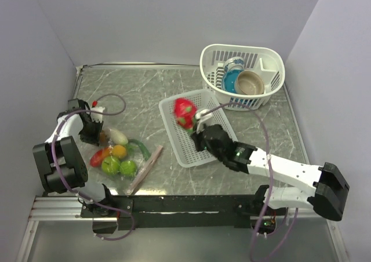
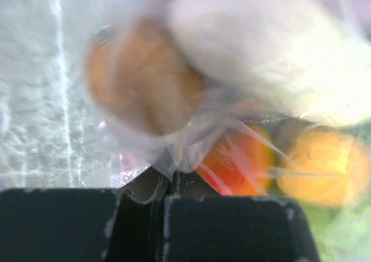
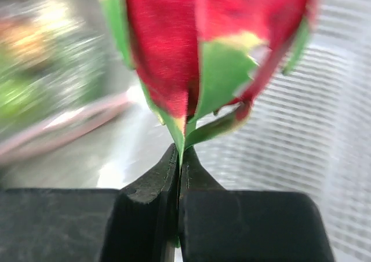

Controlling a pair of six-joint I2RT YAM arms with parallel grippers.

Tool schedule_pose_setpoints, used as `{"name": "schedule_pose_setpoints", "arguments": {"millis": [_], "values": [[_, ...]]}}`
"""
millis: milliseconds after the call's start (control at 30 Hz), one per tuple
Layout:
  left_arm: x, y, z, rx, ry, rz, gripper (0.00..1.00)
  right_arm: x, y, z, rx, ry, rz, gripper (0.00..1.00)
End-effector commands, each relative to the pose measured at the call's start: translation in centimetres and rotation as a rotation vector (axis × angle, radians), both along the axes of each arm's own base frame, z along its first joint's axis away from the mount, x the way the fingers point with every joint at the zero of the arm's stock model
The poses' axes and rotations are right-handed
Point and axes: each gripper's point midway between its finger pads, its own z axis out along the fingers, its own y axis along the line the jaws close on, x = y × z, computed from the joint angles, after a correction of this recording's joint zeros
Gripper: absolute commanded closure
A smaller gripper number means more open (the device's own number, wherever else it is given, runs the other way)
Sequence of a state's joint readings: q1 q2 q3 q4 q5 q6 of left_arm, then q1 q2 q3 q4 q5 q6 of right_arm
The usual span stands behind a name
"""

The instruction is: Open the zip-top bag and remove the fake food

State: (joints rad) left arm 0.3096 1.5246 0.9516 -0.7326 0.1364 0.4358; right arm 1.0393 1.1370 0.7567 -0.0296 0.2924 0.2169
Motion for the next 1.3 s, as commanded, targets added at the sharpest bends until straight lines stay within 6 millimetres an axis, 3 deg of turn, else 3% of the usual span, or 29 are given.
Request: {"name": "schedule_pose_setpoints", "arguments": {"millis": [0, 100, 233, 267, 367, 500, 633, 667, 833, 933, 1000, 1033, 1067, 1133, 1167, 1233, 1267], "values": [[1.8, -2.7, 4.9, -0.1, -0.105, -0.018, 0.99, 5.3, -4.6, -1.4, 0.051, 0.039, -0.259, 1.0], [1.7, -2.9, 4.9, -0.089, -0.105, -0.025, 0.99, 6.0, -4.3, -2.4, 0.0, 0.056, -0.26, 0.96], [1.2, -2.9, 3.5, -0.079, -0.08, -0.02, 0.99, 6.5, -3.9, -2.7, -0.041, 0.074, -0.257, 0.67], [1.2, -2.8, 3.1, -0.077, -0.078, -0.019, 0.99, 6.5, -3.9, -2.6, -0.042, 0.07, -0.253, 0.44], [1.1, -2.7, 2.6, -0.071, -0.076, -0.018, 0.99, 6.9, -4.1, -1.5, -0.038, 0.041, -0.266, 0.0], [1.2, -2.3, 2.0, -0.05, -0.069, -0.015, 0.99, 6.3, -3.6, 0.8, -0.043, 0.012, -0.246, 0.0], [1.3, -1.8, 1.2, -0.025, -0.064, -0.012, 0.99, 1.8, 0.0, 4.1, -0.03, -0.131, -0.113, 0.0], [1.2, -1.7, 0.7, -0.022, -0.052, -0.01, 0.99, -0.3, 1.6, 4.2, -0.027, -0.144, -0.041, 0.0], [1.5, -0.8, -0.6, 0.015, -0.04, 0.003, 0.99, -3.1, 4.6, 1.0, 0.037, -0.004, 0.041, 0.0], [1.6, -0.6, -1.3, 0.026, -0.031, 0.009, 0.99, -5.1, 6.8, 0.2, 0.145, 0.066, 0.151, 0.0], [1.6, -0.4, -1.7, 0.039, -0.023, 0.013, 0.99, -5.9, 8.3, -0.8, 0.128, 0.076, 0.182, 0.0], [1.5, -0.3, -1.9, 0.043, -0.019, 0.013, 0.99, -6.0, 8.7, -1.2, 0.095, 0.062, 0.178, 0.1], [1.5, -0.2, -2.0, 0.048, -0.016, 0.014, 0.99, -6.1, 9.5, -3.1, 0.015, 0.056, 0.184, 0.15], [1.4, -0.1, -2.2, 0.051, -0.012, 0.014, 0.99, -6.7, 11.2, -3.0, -0.038, 0.014, 0.186, 0.3], [1.4, -0.1, -2.0, 0.052, -0.016, 0.012, 0.99, -6.8, 11.9, -4.8, -0.096, 0.009, 0.198, 0.35], [1.3, -0.1, -2.0, 0.055, -0.016, 0.01, 0.99, -7.5, 13.7, -5.1, -0.115, -0.004, 0.223, 0.44], [1.3, -0.2, -1.7, 0.057, -0.021, 0.006, 0.99, -7.4, 14.2, -6.8, -0.155, 0.005, 0.226, 0.44]]}}
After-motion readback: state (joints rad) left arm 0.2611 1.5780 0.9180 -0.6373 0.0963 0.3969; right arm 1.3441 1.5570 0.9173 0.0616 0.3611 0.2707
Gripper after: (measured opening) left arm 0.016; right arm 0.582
